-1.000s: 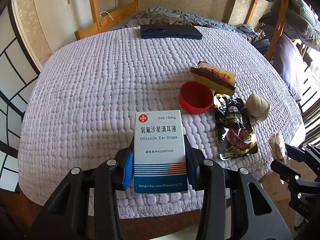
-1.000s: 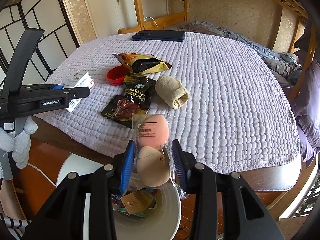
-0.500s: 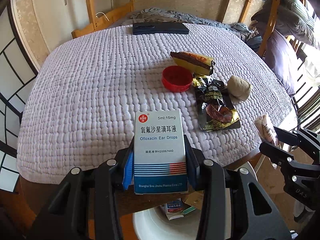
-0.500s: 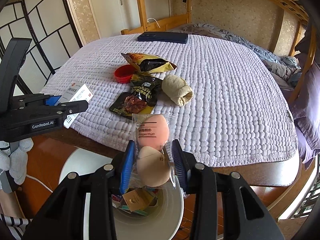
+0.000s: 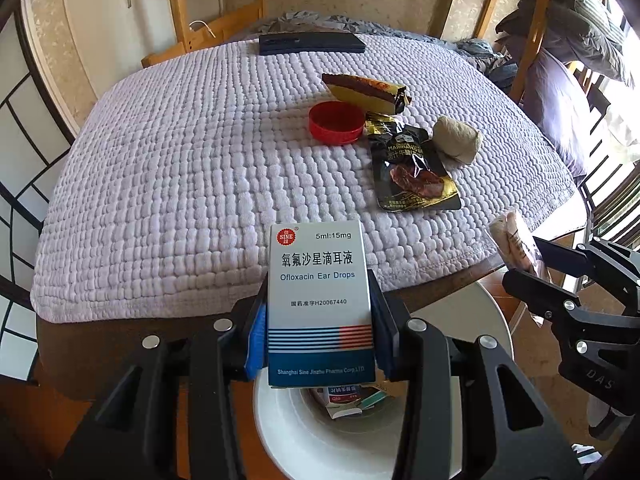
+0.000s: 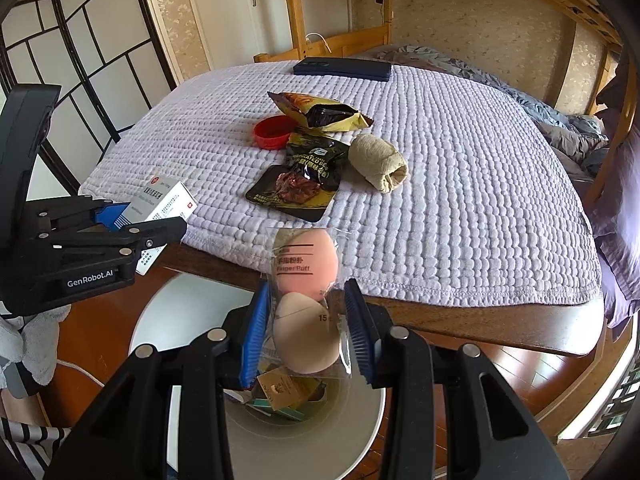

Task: Collect trash
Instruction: 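Carry the ear drops box with the left tool while the right tool carries the sponge bag over the bin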

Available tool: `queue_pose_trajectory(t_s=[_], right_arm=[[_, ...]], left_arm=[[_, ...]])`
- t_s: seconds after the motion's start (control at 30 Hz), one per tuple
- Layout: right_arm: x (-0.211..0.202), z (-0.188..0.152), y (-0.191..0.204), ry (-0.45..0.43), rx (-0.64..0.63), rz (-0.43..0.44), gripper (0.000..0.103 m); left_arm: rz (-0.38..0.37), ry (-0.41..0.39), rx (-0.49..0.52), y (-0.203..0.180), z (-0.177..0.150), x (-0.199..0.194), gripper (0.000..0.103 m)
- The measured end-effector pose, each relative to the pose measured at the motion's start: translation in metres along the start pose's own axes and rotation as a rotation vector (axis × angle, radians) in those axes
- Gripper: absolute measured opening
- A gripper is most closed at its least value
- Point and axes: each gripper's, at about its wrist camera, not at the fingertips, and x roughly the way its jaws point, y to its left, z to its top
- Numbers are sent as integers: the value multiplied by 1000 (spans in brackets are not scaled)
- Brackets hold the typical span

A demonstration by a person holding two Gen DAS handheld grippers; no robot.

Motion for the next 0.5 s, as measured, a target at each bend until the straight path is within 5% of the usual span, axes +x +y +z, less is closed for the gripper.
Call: queue_pose_trajectory(t_s=[0.5], right_arm=[[-9, -16, 6, 9, -4, 6, 38]], left_arm=[[-7, 39, -14, -10, -27, -8, 44]])
